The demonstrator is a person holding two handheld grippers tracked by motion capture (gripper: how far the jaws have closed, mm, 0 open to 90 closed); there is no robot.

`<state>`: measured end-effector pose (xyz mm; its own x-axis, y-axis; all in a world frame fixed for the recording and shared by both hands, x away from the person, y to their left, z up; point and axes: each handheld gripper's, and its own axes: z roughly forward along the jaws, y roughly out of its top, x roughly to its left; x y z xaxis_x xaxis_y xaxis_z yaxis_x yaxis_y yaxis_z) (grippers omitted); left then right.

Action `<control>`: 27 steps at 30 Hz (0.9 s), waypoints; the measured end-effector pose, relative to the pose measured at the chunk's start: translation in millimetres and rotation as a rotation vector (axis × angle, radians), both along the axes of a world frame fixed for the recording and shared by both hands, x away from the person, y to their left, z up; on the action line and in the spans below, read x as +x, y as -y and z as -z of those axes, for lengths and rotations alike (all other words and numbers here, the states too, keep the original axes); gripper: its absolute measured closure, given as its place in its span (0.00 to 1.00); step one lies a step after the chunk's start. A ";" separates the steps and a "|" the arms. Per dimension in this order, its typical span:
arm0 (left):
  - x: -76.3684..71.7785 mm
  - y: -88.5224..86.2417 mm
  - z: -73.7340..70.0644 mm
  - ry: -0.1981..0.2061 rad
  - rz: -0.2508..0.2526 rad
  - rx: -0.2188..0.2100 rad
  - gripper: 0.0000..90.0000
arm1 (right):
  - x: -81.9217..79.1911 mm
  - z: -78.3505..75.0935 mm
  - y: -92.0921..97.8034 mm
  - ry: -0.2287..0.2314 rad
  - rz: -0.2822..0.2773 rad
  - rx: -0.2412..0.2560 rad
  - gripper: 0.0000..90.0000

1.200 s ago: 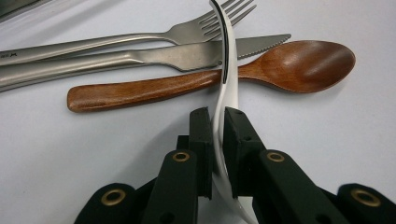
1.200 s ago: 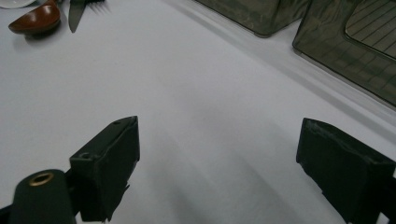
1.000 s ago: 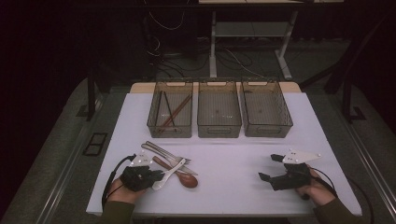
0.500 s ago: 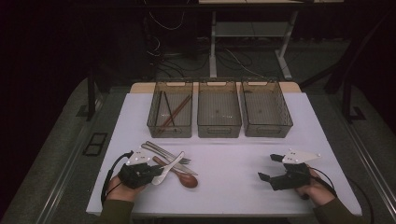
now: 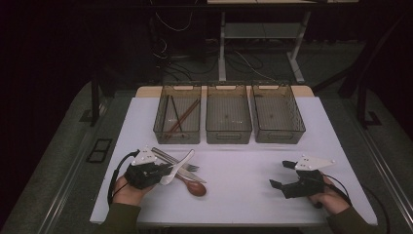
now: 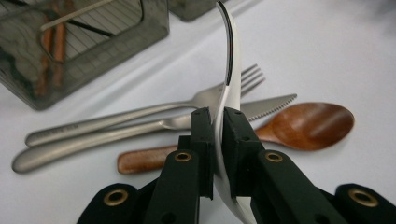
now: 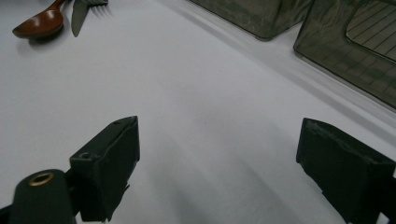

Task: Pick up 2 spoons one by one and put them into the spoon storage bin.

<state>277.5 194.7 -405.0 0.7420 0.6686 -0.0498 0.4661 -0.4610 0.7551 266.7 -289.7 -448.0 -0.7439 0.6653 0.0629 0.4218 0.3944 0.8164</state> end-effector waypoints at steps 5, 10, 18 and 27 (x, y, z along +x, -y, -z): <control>7.6 1.8 -6.2 0.021 -0.006 -0.019 0.91 | -0.1 -0.5 0.5 0.001 0.002 0.002 0.15; 15.5 4.7 -12.0 0.041 -0.004 -0.019 0.91 | -0.4 -1.2 0.6 0.008 0.000 0.003 0.15; 30.7 8.4 -21.4 0.064 -0.004 -0.023 0.91 | -0.9 -1.7 0.9 0.008 -0.001 0.004 0.15; 47.5 13.9 -30.2 0.091 -0.009 -0.040 0.91 | -1.2 -2.1 1.5 0.008 0.006 0.007 0.15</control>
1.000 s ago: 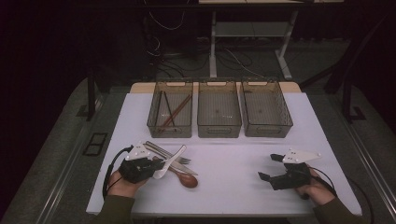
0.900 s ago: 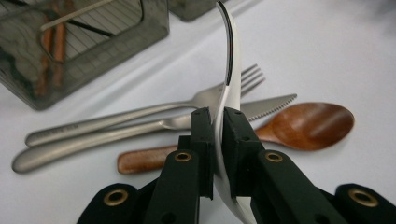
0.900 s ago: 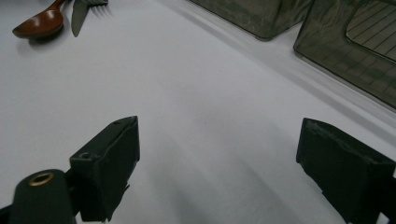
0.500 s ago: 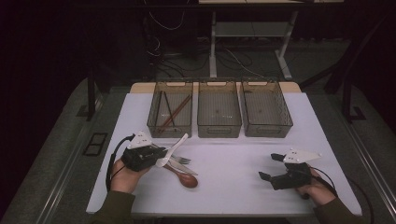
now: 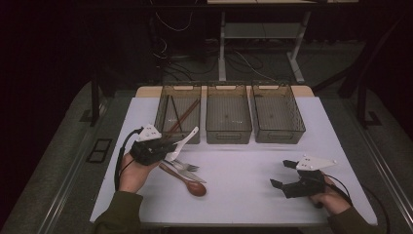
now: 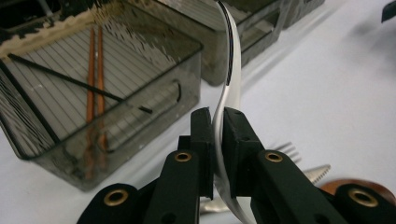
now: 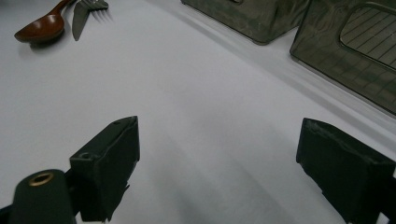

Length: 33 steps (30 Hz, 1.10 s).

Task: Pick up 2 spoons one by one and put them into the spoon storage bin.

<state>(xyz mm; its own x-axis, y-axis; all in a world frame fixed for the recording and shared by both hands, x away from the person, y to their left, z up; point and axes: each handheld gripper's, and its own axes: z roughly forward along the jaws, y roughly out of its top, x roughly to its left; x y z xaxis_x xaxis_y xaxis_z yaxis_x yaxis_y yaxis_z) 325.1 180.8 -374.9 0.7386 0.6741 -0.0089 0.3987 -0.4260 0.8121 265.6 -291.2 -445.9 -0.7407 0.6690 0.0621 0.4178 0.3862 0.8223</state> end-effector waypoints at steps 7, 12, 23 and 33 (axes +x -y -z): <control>14.8 8.9 -7.5 0.016 0.008 -0.006 0.91 | 0.3 -0.1 1.2 0.002 0.001 0.002 0.15; 26.0 18.1 -12.6 0.022 0.021 0.003 0.91 | -0.1 -0.4 1.3 0.003 0.002 0.001 0.15; 49.1 46.6 -22.3 0.033 0.062 0.032 0.91 | -0.8 -1.0 1.9 -0.003 0.005 0.007 0.15; 68.2 72.5 -25.3 0.041 0.092 0.036 0.91 | 0.2 -1.2 3.0 0.007 0.005 0.010 0.15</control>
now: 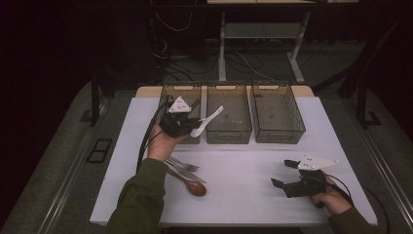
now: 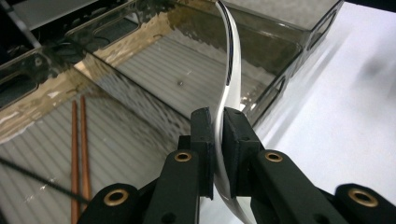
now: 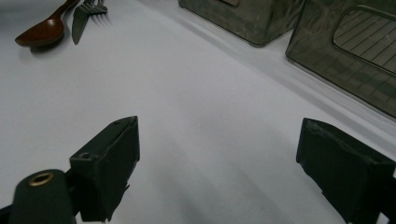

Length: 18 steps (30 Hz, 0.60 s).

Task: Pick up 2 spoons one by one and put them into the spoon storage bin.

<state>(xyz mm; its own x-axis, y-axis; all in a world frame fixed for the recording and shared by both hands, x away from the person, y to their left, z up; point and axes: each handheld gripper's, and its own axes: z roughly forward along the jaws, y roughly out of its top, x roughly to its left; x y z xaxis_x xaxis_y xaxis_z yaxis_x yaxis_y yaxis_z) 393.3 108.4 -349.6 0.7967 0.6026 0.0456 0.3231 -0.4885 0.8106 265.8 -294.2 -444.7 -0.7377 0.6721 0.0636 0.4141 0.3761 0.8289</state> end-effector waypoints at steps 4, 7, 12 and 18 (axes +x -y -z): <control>8.1 10.4 -1.1 0.012 0.019 0.017 0.91 | -0.4 -0.4 0.3 0.000 0.000 0.001 0.15; 14.6 17.9 -1.6 0.017 0.028 0.025 0.91 | -0.5 -0.5 0.7 -0.002 0.003 0.003 0.15; 24.9 28.4 -2.9 0.023 0.025 0.021 0.91 | -0.5 -0.6 0.5 -0.001 0.002 0.004 0.15; 37.3 44.6 1.4 0.014 0.024 0.048 0.91 | -0.4 -0.6 0.8 -0.002 0.002 0.004 0.15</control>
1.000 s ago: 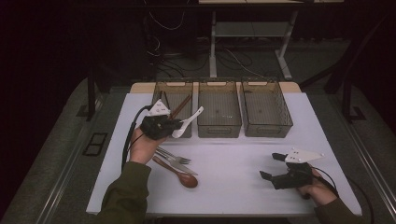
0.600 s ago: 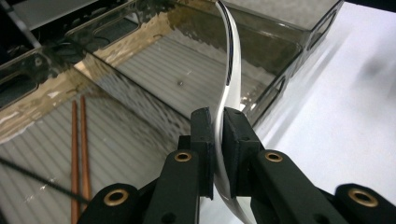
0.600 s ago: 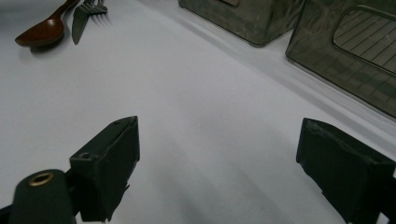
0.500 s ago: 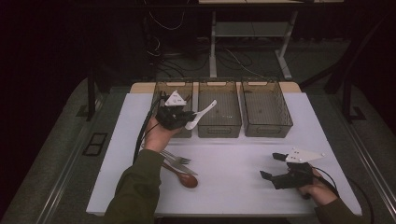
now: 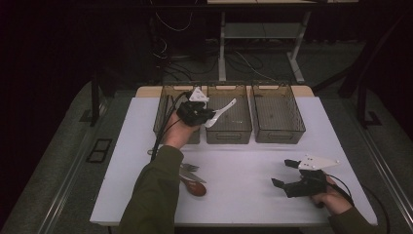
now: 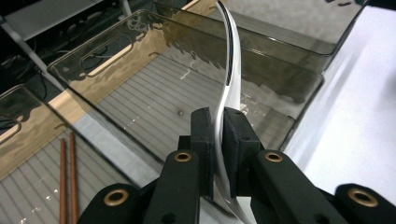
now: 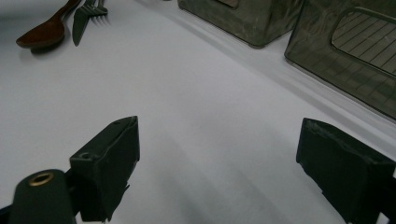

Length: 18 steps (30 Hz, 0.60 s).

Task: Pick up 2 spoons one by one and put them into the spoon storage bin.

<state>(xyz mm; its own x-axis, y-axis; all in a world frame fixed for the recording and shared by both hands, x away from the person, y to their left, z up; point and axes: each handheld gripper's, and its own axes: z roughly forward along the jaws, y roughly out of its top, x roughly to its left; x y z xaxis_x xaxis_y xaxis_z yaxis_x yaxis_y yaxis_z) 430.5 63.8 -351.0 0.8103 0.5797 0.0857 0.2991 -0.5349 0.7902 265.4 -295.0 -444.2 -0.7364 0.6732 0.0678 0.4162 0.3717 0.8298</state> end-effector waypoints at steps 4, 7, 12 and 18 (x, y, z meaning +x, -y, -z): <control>8.5 13.6 7.0 -0.013 0.001 0.043 0.91 | 0.0 0.0 -0.1 0.000 -0.002 0.001 0.15; 13.7 23.0 13.0 -0.019 0.011 0.075 0.91 | -0.1 -0.1 0.2 0.001 -0.002 0.003 0.15; 20.2 32.8 20.8 -0.070 0.016 0.100 0.91 | 0.1 -0.3 1.0 0.002 -0.001 0.004 0.15; 18.0 36.2 19.2 -0.050 0.010 0.038 0.61 | 0.1 -0.8 1.5 0.005 -0.003 0.005 0.15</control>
<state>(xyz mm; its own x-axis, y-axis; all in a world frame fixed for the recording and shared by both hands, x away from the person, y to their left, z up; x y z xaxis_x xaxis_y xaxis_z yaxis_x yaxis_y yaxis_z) 448.5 27.6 -370.1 0.8198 0.5688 0.0670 0.3319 -0.5671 0.7538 265.5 -296.5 -443.4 -0.7386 0.6708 0.0672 0.4107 0.3687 0.8339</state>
